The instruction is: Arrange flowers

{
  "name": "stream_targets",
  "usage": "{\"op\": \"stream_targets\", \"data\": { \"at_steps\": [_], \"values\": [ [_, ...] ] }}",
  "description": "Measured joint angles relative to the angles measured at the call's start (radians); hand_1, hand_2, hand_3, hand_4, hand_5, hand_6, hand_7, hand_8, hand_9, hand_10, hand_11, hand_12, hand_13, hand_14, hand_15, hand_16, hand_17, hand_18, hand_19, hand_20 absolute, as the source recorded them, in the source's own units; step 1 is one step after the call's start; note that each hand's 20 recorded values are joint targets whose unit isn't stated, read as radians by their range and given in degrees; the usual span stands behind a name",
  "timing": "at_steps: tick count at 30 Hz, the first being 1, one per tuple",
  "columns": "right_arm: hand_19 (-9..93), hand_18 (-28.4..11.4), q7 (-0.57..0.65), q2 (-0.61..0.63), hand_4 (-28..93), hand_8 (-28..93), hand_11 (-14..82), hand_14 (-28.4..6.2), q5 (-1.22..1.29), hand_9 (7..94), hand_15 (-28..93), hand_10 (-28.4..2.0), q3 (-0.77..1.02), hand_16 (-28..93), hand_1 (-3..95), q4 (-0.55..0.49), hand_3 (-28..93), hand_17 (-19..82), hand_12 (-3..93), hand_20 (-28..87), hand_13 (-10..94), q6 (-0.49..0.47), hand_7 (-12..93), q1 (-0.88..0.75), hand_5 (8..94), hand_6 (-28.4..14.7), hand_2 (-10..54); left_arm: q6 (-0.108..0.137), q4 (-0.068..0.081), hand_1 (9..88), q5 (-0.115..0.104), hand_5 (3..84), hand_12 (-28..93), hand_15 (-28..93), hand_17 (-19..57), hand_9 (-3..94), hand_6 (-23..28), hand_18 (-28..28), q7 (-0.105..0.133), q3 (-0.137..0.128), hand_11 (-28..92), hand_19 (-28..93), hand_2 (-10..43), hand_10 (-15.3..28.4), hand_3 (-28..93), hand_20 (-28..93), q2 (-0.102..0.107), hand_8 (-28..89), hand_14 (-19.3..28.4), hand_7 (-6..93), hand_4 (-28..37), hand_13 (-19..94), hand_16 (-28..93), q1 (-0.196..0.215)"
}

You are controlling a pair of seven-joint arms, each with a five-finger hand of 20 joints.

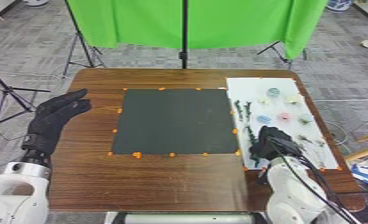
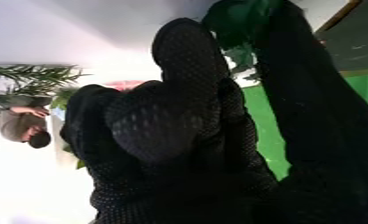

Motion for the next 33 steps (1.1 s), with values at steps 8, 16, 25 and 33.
{"op": "stream_targets", "data": {
  "at_steps": [8, 16, 25, 33],
  "values": [
    [93, -12.2, -0.003, -0.011, 55, 24, 38.0, 0.2, 0.037, 84.3, 60, -11.6, -0.013, 40, 90.2, 0.000, -28, 67, 50.9, 57, 94, -0.022, 39, 0.022, 72.3, -3.3, -9.5, -0.003, 0.000, 35.5, 0.001, 48.3, 10, 18, 7.7, 48.3, 6.2, 15.0, -0.001, -0.001, 17, 23, -3.1, 14.8, 59, 17, -0.001, -6, 19.0, 9.8, -17.7, 40, -4, 0.000],
    [93, -10.4, -0.016, -0.012, 60, 23, 39.8, 1.1, 0.082, 84.8, 64, -10.7, 0.022, 37, 90.8, 0.001, -28, 71, 51.2, 56, 94, 0.014, 41, 0.000, 72.4, -4.3, -9.5, -0.003, -0.002, 35.6, 0.001, 48.3, 10, 18, 7.6, 48.2, 6.2, 15.0, -0.001, -0.003, 17, 23, -3.1, 14.8, 59, 17, -0.002, -6, 19.0, 9.8, -17.7, 40, -4, 0.003],
    [93, -10.1, -0.039, -0.007, 62, 23, 40.9, 1.4, 0.150, 85.2, 65, -10.7, 0.152, 34, 90.7, -0.042, -28, 71, 50.6, 56, 94, 0.101, 42, -0.115, 72.3, -4.4, -9.5, -0.003, -0.004, 35.6, 0.001, 48.3, 10, 18, 7.5, 48.1, 6.2, 15.0, -0.002, -0.004, 17, 23, -3.1, 14.8, 59, 17, -0.002, -6, 19.1, 9.8, -17.6, 40, -4, 0.006],
    [93, -10.0, -0.066, 0.016, 62, 23, 41.2, 1.5, 0.206, 85.3, 66, -10.7, 0.237, 33, 90.7, -0.090, -28, 72, 50.6, 56, 94, 0.209, 42, -0.142, 72.1, -4.4, -9.5, -0.004, -0.004, 35.6, 0.001, 48.3, 10, 18, 7.5, 48.1, 6.2, 15.0, -0.004, -0.003, 17, 23, -3.0, 14.8, 59, 17, -0.002, -6, 19.1, 9.8, -17.6, 40, -4, 0.006]
  ]
}}
